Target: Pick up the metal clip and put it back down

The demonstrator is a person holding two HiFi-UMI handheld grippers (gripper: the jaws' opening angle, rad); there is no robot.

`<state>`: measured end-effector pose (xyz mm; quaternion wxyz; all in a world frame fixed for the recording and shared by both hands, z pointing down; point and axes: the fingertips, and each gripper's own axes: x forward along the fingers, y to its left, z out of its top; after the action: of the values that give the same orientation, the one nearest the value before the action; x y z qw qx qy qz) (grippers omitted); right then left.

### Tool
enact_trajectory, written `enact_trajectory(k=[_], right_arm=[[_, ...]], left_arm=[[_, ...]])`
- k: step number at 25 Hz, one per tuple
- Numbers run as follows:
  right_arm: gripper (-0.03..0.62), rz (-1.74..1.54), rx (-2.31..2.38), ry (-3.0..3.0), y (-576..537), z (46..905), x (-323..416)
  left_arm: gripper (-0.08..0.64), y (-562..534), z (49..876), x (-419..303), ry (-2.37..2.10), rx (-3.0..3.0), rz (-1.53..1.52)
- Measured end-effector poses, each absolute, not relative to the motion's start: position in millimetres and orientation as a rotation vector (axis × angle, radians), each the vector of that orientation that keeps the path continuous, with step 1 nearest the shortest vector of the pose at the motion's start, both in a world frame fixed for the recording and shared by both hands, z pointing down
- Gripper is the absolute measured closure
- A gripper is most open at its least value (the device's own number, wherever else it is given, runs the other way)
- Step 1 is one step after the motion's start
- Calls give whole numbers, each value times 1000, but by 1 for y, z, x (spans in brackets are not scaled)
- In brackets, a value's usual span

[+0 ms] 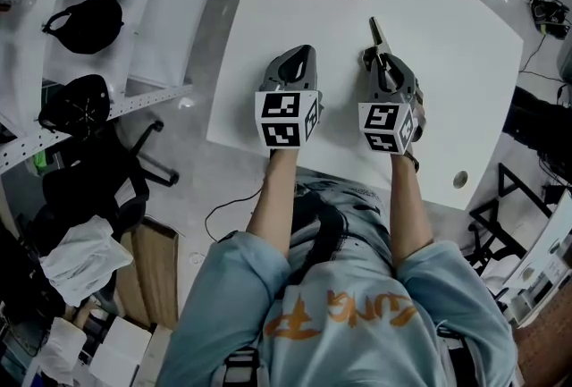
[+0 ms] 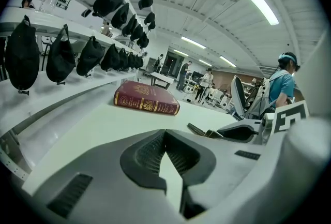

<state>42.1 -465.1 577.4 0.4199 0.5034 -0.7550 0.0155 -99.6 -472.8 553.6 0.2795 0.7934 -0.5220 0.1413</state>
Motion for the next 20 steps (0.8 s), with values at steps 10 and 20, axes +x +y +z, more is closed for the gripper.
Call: enact_trajectory(k=[10, 20], right_arm=[[500, 147, 1246, -1992, -448, 582, 32], [500, 299, 1412, -2162, -408, 540, 57]], left_arm=[[538, -456, 542, -113, -1456, 2112, 347], [538, -417, 507, -78, -1456, 2207, 335]])
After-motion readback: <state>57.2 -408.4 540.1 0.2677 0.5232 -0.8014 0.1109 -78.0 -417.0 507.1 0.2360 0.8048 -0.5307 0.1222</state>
